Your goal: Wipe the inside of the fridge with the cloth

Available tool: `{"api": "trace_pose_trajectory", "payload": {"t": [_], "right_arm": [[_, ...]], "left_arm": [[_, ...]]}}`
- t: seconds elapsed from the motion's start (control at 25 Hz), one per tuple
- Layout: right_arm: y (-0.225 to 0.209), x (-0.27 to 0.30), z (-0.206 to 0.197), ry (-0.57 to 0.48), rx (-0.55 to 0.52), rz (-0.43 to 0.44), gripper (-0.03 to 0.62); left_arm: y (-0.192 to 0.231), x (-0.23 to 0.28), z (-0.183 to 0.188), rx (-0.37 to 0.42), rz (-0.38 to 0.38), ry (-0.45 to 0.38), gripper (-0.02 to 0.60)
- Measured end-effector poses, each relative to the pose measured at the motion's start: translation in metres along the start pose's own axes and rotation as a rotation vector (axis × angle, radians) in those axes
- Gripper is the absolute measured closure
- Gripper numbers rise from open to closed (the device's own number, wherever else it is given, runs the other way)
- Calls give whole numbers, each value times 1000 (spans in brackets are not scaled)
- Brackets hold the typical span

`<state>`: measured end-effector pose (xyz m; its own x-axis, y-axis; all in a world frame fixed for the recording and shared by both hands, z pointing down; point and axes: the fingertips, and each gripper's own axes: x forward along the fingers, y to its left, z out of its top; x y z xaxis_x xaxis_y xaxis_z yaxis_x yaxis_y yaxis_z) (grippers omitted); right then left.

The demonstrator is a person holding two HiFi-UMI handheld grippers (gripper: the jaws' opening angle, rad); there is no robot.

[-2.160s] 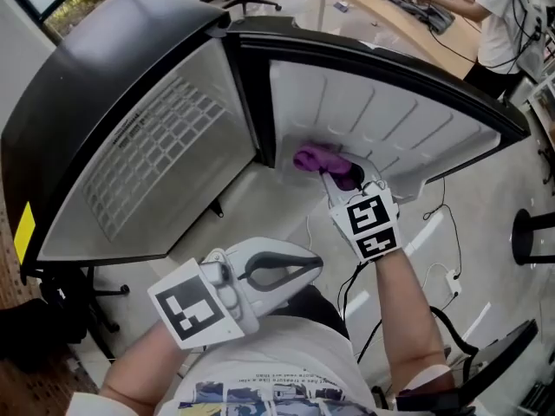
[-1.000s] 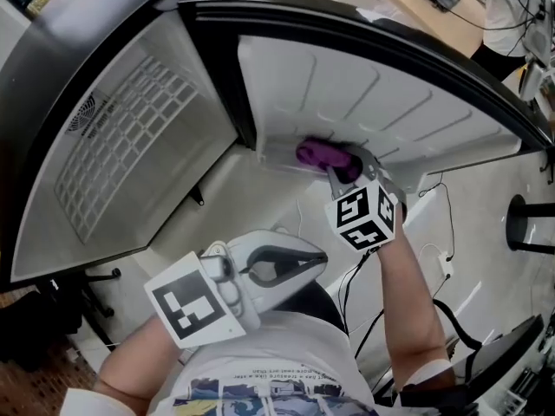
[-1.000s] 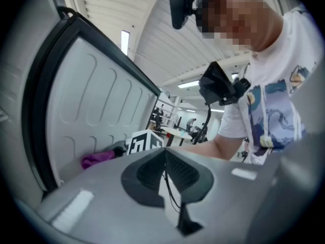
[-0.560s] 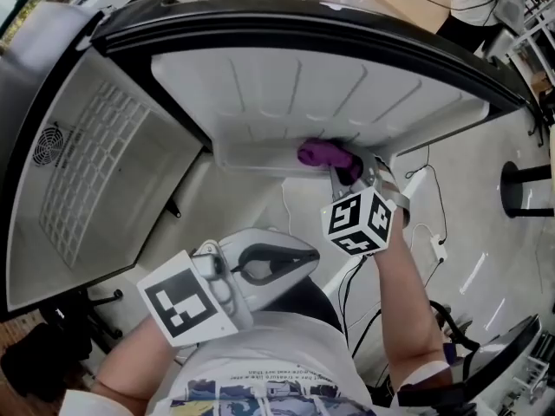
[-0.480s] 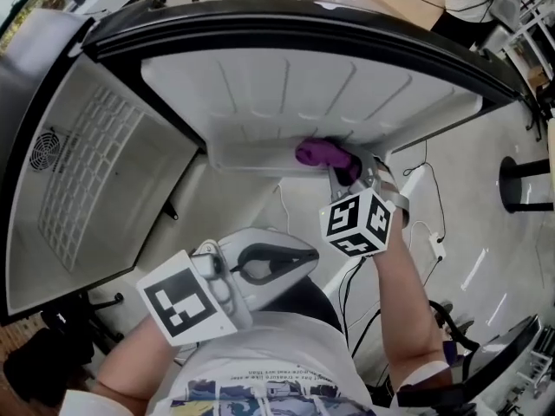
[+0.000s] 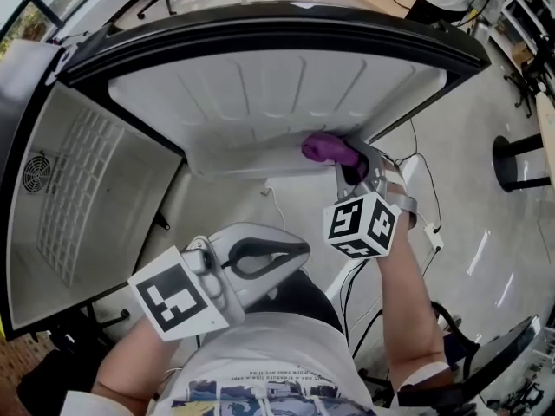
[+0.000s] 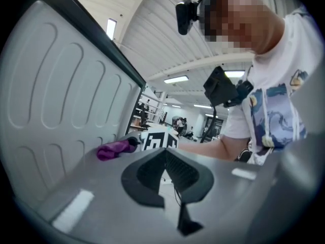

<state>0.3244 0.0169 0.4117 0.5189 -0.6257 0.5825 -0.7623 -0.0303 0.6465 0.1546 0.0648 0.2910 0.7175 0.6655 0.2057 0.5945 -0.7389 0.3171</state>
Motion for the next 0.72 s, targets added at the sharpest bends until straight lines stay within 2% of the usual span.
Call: {"api": "trace_pose_trajectory", "payload": {"t": [0.44, 0.72], "right_arm": [[-25, -22, -16, 27, 49, -85, 539], [-38, -46, -19, 18, 93, -178, 539]], "left_arm": [[-10, -2, 1, 21, -19, 4, 575], [-20, -13, -1, 36, -4, 2, 575]]}}
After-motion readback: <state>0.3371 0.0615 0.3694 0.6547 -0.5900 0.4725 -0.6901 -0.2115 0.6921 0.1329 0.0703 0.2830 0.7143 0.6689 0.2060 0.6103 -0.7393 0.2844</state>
